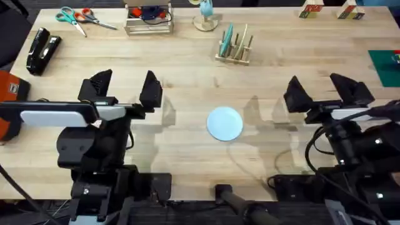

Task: Pick up the plates from the table one by one and place each into a slot on the dish rack.

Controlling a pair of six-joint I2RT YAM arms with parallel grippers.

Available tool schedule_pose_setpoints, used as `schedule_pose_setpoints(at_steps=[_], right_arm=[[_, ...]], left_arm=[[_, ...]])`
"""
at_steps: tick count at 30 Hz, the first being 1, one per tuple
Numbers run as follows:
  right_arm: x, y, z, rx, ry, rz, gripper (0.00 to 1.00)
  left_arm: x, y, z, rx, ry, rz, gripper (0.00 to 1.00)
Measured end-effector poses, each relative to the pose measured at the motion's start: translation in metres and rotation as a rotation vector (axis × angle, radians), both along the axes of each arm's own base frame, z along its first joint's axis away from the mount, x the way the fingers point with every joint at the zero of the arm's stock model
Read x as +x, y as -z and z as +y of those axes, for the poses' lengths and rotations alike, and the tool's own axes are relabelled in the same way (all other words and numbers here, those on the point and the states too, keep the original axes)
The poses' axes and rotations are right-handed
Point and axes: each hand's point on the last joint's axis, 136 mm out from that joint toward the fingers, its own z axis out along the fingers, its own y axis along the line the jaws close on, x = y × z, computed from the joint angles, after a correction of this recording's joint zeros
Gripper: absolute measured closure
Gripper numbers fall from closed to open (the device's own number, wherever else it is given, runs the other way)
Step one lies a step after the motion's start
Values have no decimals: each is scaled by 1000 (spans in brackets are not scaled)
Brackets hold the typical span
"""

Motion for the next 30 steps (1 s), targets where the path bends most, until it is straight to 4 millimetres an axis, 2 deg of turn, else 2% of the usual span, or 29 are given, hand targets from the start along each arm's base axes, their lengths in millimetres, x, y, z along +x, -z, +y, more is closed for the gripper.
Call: schedule_pose_setpoints(at_steps=[7, 12, 15, 20, 30], right_arm=[[-1, 0, 0, 0, 0, 6, 8], [-6, 1, 0, 11, 1, 117, 11], [-8, -9, 1, 17, -1, 190, 7], [-4, -39, 1, 18, -1, 321, 9], [14, -96, 12, 24, -65, 656, 7]], left_arm=[[0, 0, 0, 0, 0, 4, 8], [-4, 8, 0, -6, -1, 106, 8], [-6, -5, 0, -28, -3, 159, 8], [-2, -43, -2, -61, 1, 250, 8], [13, -88, -17, -101, 78, 554, 8]])
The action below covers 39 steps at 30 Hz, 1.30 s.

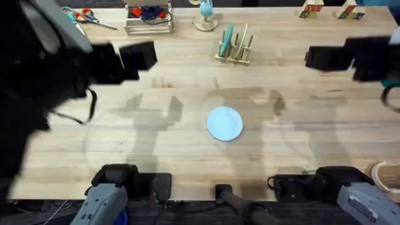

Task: Pick up the plates from the table one by one and place each into a slot on the dish rack.

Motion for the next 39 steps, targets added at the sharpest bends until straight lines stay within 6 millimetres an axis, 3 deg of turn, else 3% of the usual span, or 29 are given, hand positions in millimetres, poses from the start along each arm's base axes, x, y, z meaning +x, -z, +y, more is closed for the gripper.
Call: schedule_pose_setpoints(at_steps=[7, 17, 22, 30, 39], right_arm=[[-1, -36, 2, -30, -47, 132, 8], [-15, -73, 2, -53, -74, 128, 7], [-15, -77, 2, -62, -84, 120, 7], [-18, -75, 2, -58, -80, 132, 7], [-18, -75, 2, -37, -58, 135, 7]], left_arm=[[7, -20, -12, -44, 54, 205, 9], [15, -45, -20, -84, 86, 399, 8], [23, -57, -21, -90, 94, 382, 8], [17, -54, -25, -107, 108, 408, 8], [7, -56, -47, -203, 208, 438, 7]])
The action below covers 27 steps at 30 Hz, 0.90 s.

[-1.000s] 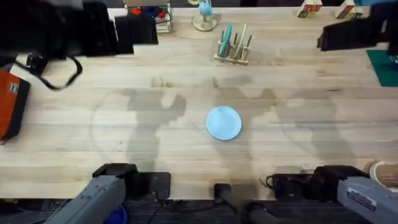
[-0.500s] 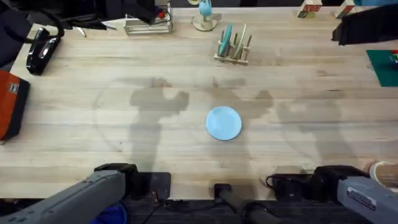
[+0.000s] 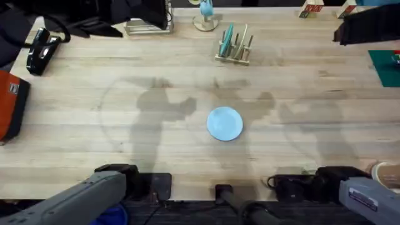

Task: Pick up the plates from the table one by one and place each into a slot on the dish rack.

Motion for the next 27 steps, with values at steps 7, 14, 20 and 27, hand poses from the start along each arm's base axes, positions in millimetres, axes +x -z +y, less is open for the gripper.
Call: schedule_pose_setpoints(at_steps=[7, 14, 20, 27], right_arm=[[0, 0, 0, 4, 5, 1, 7], [0, 0, 0, 4, 5, 1, 7], [0, 1, 0, 4, 5, 5, 7], [0, 1, 0, 4, 5, 5, 9]], left_arm=[[-16, 14, -17, -81, 89, 129, 7], [-18, 28, -35, -164, 207, 229, 7], [-17, 30, -39, -178, 256, 227, 6], [-18, 30, -39, -173, 269, 221, 230]])
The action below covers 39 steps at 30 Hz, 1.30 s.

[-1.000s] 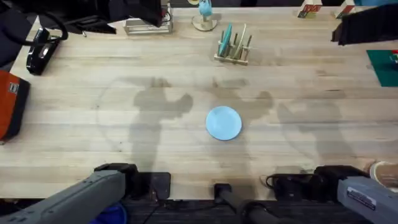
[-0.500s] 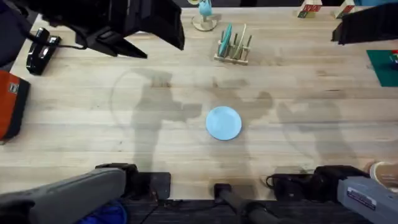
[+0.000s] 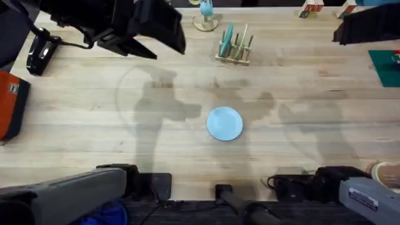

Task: Pick up the plates from the table one by one and place each into a slot on the dish rack.

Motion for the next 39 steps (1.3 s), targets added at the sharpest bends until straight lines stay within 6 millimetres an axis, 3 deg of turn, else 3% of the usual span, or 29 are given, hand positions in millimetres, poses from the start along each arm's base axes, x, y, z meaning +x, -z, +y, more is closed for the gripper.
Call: schedule_pose_setpoints(at_steps=[2, 4, 5, 6, 18, 25, 39], right_arm=[[0, 0, 0, 0, 0, 0, 9], [0, 0, 0, 0, 0, 0, 9], [0, 0, 0, 0, 0, 0, 9], [0, 0, 0, 0, 0, 0, 9], [0, 0, 0, 0, 0, 0, 7], [0, 0, 0, 0, 0, 0, 8], [0, 0, 0, 0, 0, 0, 7]], left_arm=[[0, 0, 0, 0, 2, -1, 446], [0, 0, 0, 0, 2, 0, 778], [0, 0, 0, 1, 3, -1, 896], [0, 0, 0, 1, 3, -1, 938], [2, 4, 0, -5, -13, 7, 958], [4, 44, -9, -46, -27, 97, 958], [-14, 134, -62, -75, 28, 222, 958]])
